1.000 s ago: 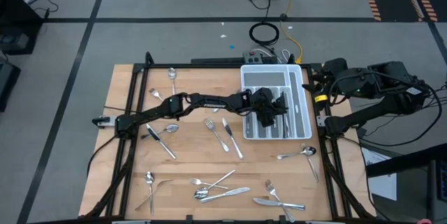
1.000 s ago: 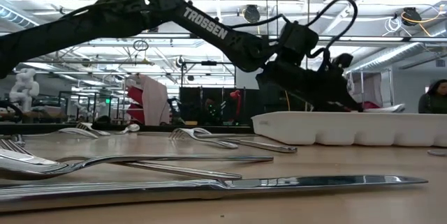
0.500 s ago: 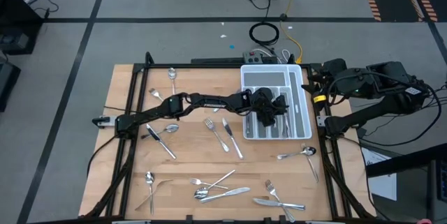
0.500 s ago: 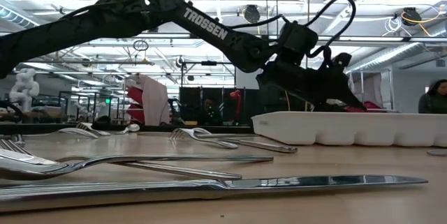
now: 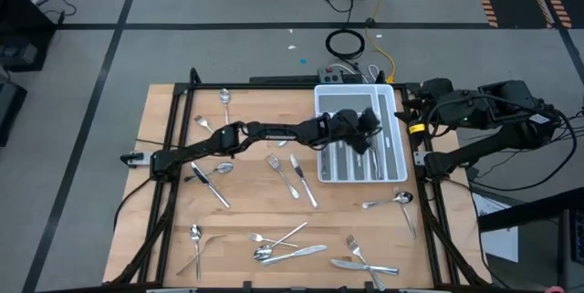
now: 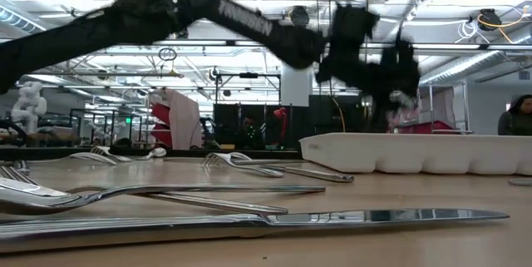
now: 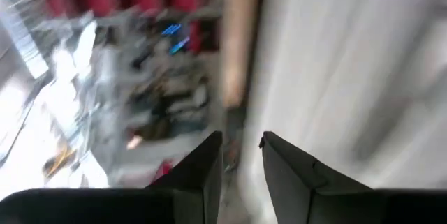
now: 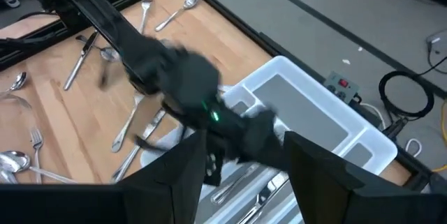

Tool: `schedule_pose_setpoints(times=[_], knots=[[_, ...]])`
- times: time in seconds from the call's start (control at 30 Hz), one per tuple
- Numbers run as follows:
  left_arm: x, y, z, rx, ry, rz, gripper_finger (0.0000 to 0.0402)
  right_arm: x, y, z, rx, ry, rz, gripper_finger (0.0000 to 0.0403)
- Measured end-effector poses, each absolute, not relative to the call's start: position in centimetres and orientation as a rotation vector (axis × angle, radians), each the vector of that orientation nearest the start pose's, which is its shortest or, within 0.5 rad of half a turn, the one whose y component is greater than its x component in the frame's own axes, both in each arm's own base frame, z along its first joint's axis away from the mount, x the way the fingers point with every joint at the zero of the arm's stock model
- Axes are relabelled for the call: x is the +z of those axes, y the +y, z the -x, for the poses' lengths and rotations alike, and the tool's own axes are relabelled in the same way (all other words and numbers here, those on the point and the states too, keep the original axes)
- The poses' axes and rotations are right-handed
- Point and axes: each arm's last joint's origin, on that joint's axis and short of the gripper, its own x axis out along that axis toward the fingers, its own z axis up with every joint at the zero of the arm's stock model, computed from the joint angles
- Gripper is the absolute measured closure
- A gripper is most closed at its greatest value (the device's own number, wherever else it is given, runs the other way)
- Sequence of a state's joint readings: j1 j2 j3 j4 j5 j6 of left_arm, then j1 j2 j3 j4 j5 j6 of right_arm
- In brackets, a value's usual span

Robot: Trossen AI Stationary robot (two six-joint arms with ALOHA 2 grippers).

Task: Sort silverware
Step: Put the silver fork into the white silverware tray

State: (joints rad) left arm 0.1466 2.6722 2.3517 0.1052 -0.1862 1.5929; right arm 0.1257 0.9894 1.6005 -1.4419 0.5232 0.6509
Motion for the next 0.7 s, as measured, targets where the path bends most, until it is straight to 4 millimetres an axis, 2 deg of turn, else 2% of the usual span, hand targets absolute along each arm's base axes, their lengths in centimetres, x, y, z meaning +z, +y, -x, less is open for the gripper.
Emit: schedule_pose_setpoints(times=[0.1,0.23,0.33,0.4,0.5,0.6,0.7], knots=[[24.8,8.8,-58.1,0.289,0.389,-1.497,0.0295,44.5,-0.1,-10.4,-0.613,0.634,-0.356,0.0218],[33.7,8.9,-54.4,0.541,0.448,-1.303,0.0295,44.5,-0.1,-10.4,-0.613,0.636,-0.359,0.0218],[38.4,10.3,-49.8,0.591,0.570,-1.053,0.0295,44.5,-0.1,-10.4,-0.614,0.636,-0.359,0.0218],[41.0,12.0,-45.5,0.604,0.657,-0.834,0.0295,44.5,-0.1,-10.5,-0.615,0.632,-0.361,0.0218],[43.2,14.8,-38.9,0.650,0.798,-0.516,0.0295,44.5,-0.1,-10.6,-0.624,0.624,-0.376,0.0218],[43.4,16.9,-33.2,0.751,0.993,-0.232,0.0295,44.4,-0.1,-11.0,-0.630,0.630,-0.378,0.0218],[43.1,18.6,-28.6,0.900,1.166,-0.008,0.0295,44.3,0.0,-11.6,-0.633,0.637,-0.374,0.0218]])
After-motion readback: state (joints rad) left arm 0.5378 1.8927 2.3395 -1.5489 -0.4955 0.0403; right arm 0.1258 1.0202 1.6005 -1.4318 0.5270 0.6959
